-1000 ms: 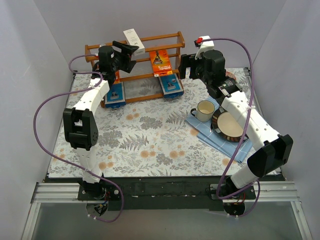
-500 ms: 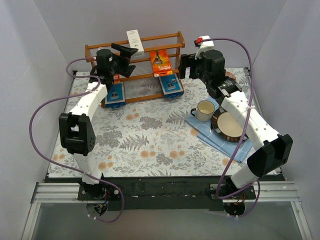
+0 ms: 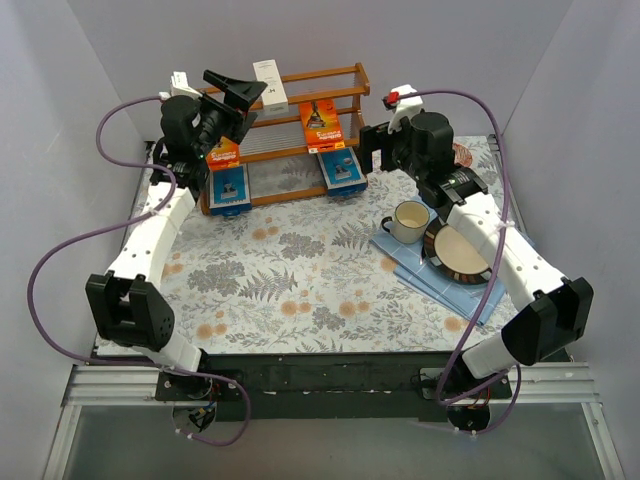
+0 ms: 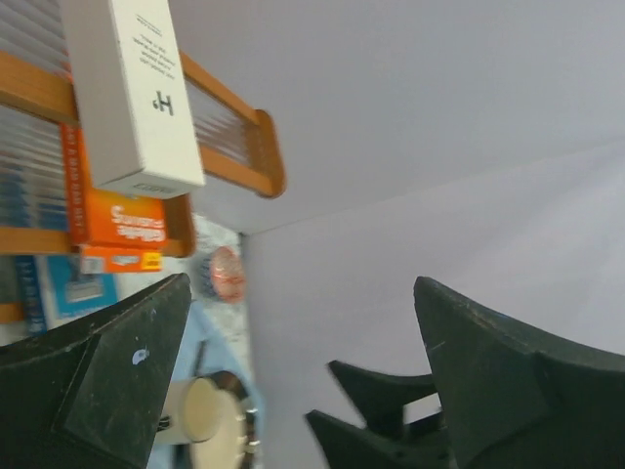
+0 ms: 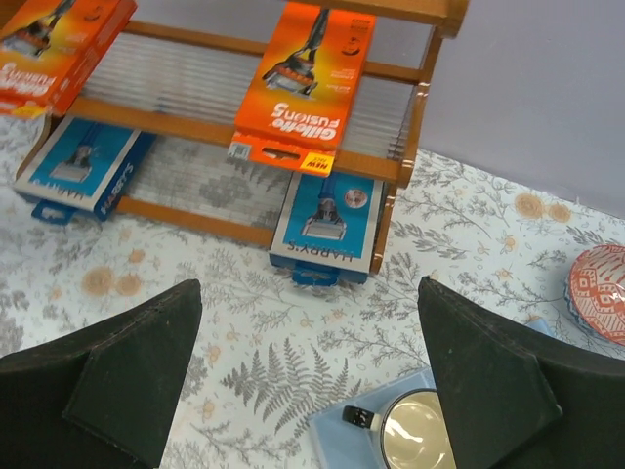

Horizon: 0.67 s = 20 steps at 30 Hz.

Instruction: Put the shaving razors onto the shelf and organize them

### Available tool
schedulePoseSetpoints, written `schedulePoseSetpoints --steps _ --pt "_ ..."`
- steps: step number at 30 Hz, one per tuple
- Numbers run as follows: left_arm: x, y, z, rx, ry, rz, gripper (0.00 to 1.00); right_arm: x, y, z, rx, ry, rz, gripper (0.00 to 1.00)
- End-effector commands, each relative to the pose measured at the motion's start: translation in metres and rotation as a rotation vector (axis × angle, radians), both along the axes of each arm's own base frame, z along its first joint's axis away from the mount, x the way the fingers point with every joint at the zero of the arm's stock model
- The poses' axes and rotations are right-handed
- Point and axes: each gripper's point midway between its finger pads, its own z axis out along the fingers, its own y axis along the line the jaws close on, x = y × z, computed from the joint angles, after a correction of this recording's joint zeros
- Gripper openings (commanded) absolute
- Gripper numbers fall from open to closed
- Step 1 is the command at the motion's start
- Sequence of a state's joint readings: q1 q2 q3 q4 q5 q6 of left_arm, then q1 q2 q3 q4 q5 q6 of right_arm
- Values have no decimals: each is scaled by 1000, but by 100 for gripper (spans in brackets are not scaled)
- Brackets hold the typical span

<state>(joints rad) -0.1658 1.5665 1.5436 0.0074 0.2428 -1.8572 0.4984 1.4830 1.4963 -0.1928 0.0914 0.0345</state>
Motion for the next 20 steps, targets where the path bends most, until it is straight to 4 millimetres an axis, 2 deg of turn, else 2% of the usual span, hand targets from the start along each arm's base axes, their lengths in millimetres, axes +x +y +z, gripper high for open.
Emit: schedulePoseSetpoints --steps 1,2,3,4,5,6,7,8,9,10,14,16,20 --pt "-40 16 -1 357 -150 12 98 -35 -1 -1 -92 -7 154 99" --pt "-44 21 -9 495 -196 10 98 -40 -3 -9 -110 31 154 99" --pt "-50 24 -17 554 -192 2 98 -43 -5 -20 -128 78 152 99" --pt "-54 27 -34 617 -177 -4 98 -47 -9 -30 -147 133 139 99" --pt "-64 31 -37 733 -226 -22 98 -54 -15 -48 -179 230 122 99" --pt "-69 33 -45 798 -243 -38 98 -58 -22 -54 -179 298 71 99" --pt "-74 35 -65 845 -228 -61 98 -62 -27 -59 -189 356 41 99" --pt "-85 40 -66 876 -232 -57 98 -72 -40 -78 -259 459 -1 99" --pt "-88 45 -72 914 -226 -48 98 -71 -43 -62 -268 440 -17 99" --pt "-93 47 -83 934 -205 -59 98 -72 -48 -62 -294 443 -28 99" --pt "-110 50 -104 1000 -142 -128 98 -76 -67 -53 -370 389 -58 99" --pt "-113 57 -108 1032 -125 -107 98 -80 -65 -57 -367 392 -37 99" --pt "-114 70 -123 1081 -75 -75 98 -94 -51 -51 -327 374 81 99"
